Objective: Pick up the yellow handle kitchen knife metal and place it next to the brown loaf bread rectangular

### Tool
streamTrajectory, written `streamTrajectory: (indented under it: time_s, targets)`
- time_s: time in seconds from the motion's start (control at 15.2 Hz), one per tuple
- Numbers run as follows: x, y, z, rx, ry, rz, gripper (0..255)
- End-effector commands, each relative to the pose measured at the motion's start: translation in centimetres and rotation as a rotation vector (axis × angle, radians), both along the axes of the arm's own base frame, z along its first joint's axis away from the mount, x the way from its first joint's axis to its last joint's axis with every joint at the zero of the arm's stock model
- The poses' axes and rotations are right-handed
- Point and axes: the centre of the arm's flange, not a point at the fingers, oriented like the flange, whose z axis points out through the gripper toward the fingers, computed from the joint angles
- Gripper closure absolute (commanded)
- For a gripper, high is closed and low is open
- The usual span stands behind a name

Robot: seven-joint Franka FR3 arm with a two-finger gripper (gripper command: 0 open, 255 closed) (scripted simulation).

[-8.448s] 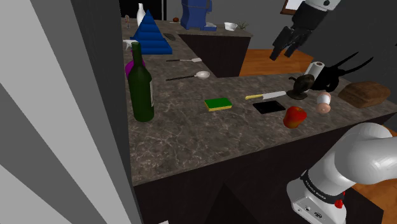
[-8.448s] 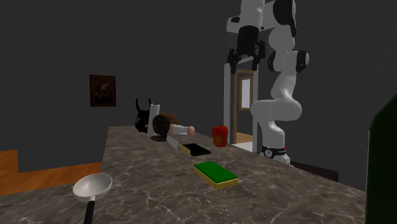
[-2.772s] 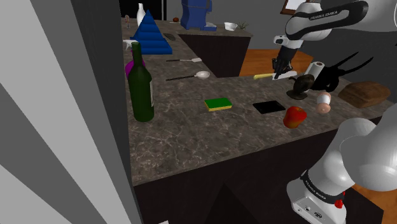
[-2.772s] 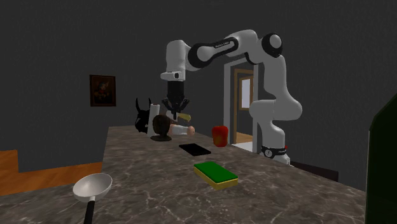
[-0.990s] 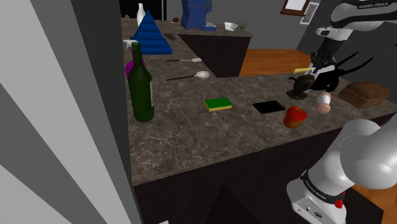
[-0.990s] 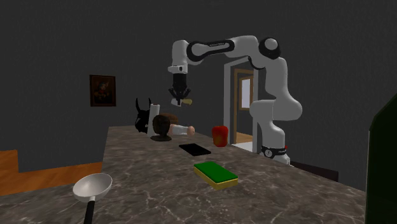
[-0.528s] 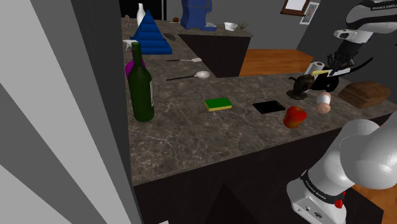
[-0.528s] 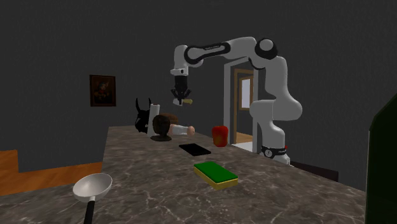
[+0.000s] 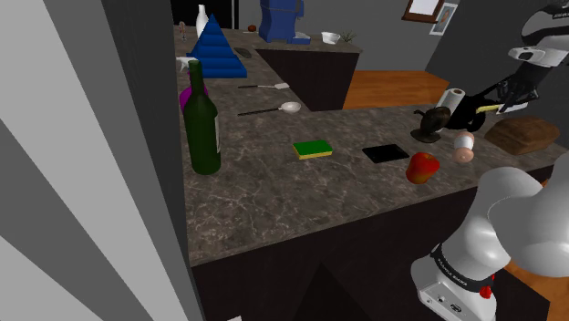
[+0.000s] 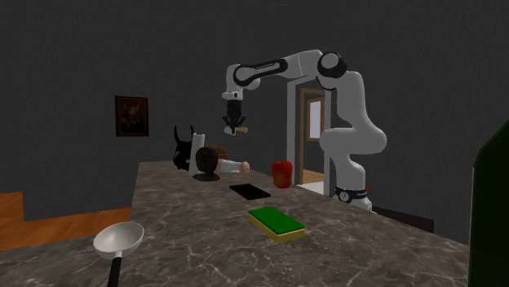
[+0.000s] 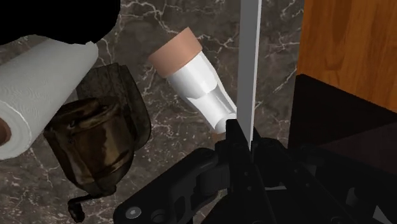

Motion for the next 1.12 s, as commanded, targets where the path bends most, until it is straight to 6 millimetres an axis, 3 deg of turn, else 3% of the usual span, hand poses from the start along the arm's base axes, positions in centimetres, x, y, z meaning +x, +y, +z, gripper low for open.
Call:
streamTrajectory:
  time_s: [0.0,0.92,1.06]
  targets:
    - [-1.9,-2.2,-0.3,0.001,0.004,0.0,255]
    - [-14.7,-15.7,-0.3,0.001,0.004,0.0,255]
    - [-14.7,-15.7,-1.4,0.001,0.004,0.0,255]
